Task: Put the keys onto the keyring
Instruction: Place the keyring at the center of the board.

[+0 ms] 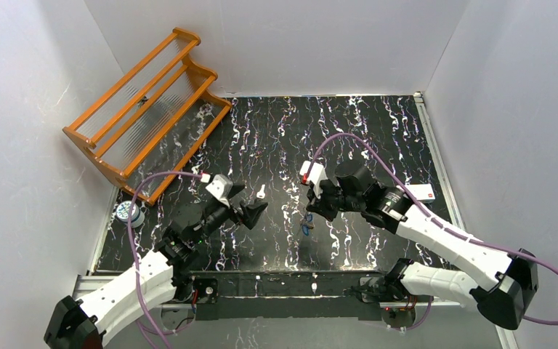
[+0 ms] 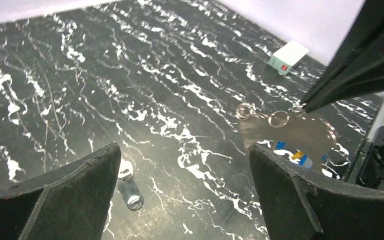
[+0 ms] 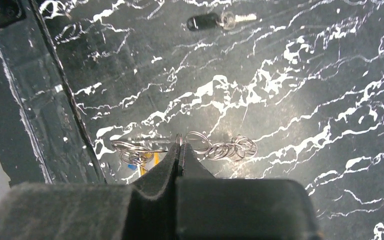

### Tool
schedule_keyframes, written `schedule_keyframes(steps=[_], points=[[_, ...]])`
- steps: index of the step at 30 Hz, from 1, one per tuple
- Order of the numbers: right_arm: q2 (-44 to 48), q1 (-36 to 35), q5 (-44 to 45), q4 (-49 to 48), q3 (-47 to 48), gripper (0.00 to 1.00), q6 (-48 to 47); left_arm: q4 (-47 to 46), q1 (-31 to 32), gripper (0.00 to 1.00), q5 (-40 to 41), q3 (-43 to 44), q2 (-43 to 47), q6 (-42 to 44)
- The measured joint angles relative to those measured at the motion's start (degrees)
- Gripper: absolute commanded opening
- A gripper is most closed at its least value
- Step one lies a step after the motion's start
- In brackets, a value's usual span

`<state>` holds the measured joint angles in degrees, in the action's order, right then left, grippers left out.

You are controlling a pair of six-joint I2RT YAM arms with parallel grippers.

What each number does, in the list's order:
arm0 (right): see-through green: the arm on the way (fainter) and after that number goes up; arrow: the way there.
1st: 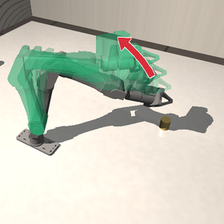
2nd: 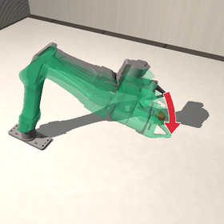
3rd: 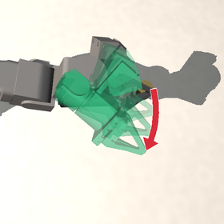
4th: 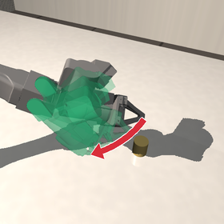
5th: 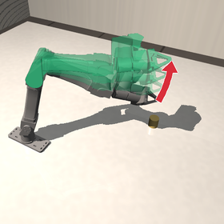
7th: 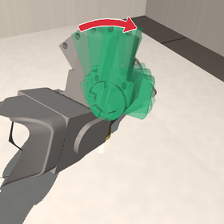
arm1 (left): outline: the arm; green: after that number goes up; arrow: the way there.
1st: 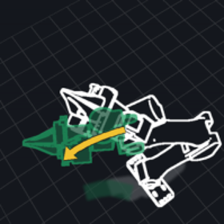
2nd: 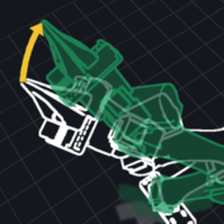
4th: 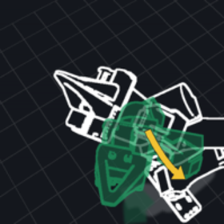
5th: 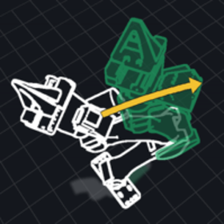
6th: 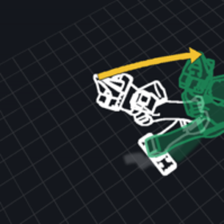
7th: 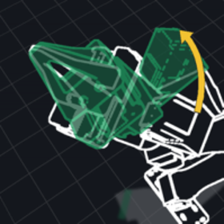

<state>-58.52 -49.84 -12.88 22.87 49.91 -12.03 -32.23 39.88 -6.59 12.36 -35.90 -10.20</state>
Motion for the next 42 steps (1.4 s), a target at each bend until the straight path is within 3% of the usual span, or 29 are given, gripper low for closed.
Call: schedule_keyframes(steps=[5,13,25,26,30,34,36,42], points=[[-3.04,0.0,1.68,1.31,-0.15,0.01,-0.17,7.56,0.0,0.98,3.15,4.37,-4.39,-0.85],[-18.51,-0.09,-1.22,0.0,3.41,0.01,-0.24,13.84,0.0,0.98,4.46,7.13,-10.69,-6.27],[-29.14,-0.02,-5.79,-4.35,7.04,0.01,-0.33,20.81,0.0,0.98,10.12,10.75,-13.22,-13.99],[-29.64,-0.02,-6.62,-4.33,7.41,0.08,-0.39,20.98,0.0,0.98,10.27,10.75,-13.22,-14.56],[-29.73,0.0,-8.41,-4.68,7.93,0.58,0.09,21.99,0.0,0.98,10.27,10.78,-13.68,-17.79],[-26.69,0.0,-6.56,-7.96,6.36,0.92,2.34,21.92,0.0,0.98,9.42,10.78,-16.17,-21.03],[-22.29,0.07,-3.61,-10.97,3.17,0.98,4.22,21.94,0.0,0.98,8.81,10.78,-18.01,-22.36],[-10.93,2.12,5.46,-16.81,-4.72,0.99,12.17,21.46,0.0,0.98,7.08,10.78,-23.82,-26.86]])
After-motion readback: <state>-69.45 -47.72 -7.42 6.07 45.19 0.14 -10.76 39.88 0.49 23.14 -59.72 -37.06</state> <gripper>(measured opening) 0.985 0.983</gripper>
